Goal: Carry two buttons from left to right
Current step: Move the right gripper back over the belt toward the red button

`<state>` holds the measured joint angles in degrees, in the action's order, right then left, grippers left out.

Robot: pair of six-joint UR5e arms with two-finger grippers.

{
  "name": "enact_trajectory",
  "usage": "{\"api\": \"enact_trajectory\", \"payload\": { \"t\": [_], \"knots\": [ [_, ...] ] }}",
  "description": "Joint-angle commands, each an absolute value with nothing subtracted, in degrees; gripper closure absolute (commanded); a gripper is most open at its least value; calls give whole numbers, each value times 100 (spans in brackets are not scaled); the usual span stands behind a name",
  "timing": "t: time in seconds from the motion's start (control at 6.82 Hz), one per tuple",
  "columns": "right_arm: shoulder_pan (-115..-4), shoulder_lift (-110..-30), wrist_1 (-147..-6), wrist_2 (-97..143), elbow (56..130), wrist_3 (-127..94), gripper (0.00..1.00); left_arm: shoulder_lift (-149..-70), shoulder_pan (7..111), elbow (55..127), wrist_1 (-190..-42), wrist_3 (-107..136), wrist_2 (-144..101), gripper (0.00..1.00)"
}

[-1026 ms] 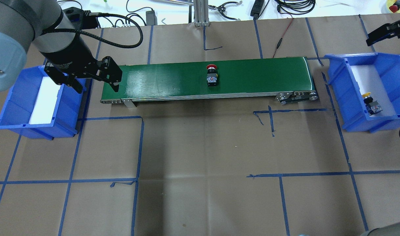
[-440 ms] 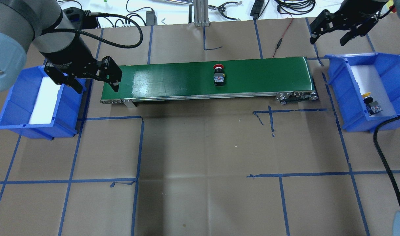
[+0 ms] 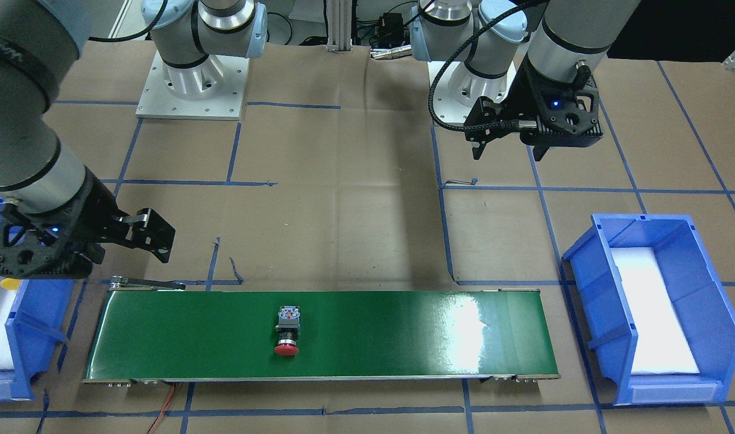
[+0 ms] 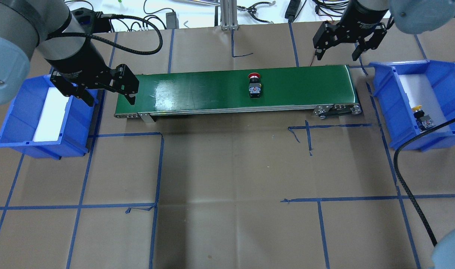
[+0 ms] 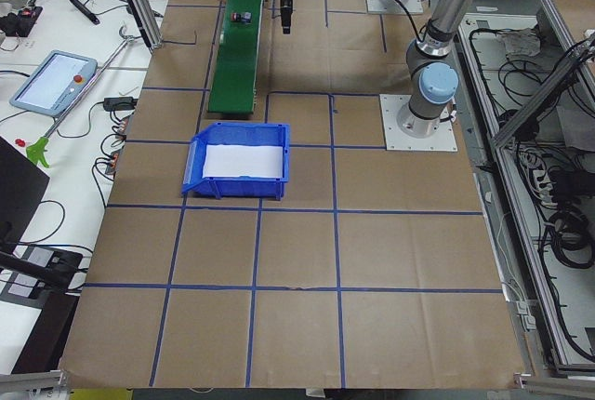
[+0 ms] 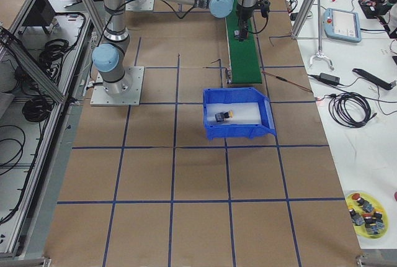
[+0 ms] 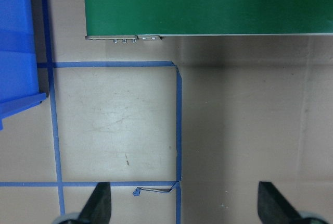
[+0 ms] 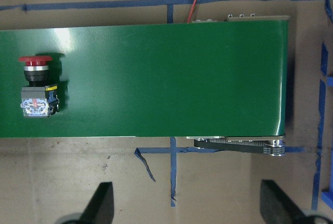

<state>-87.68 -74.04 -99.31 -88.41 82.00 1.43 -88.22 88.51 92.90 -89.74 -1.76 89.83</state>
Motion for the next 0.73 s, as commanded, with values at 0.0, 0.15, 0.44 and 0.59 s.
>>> {"api": "enact_trajectory", "payload": {
  "t": [0.0, 0.15, 0.44, 0.59],
  "knots": [
    [-9455, -7286, -11352, -9396, 8697, -316, 1, -8824, 8851, 9290, -8974, -176, 8982, 0],
    [-9466, -7321, -12373, -9256, 9389, -334, 1, -8816, 8851, 9290, -8974, -176, 8982, 0],
    [-9466, -7182, -12990, -8870, 9643, -334, 1, -8815, 8851, 9290, -8974, -176, 8991, 0],
    [-9466, -6859, -12982, -8833, 9363, -351, 1, -8824, 8851, 9290, -8974, -176, 8991, 0]
  ]
}}
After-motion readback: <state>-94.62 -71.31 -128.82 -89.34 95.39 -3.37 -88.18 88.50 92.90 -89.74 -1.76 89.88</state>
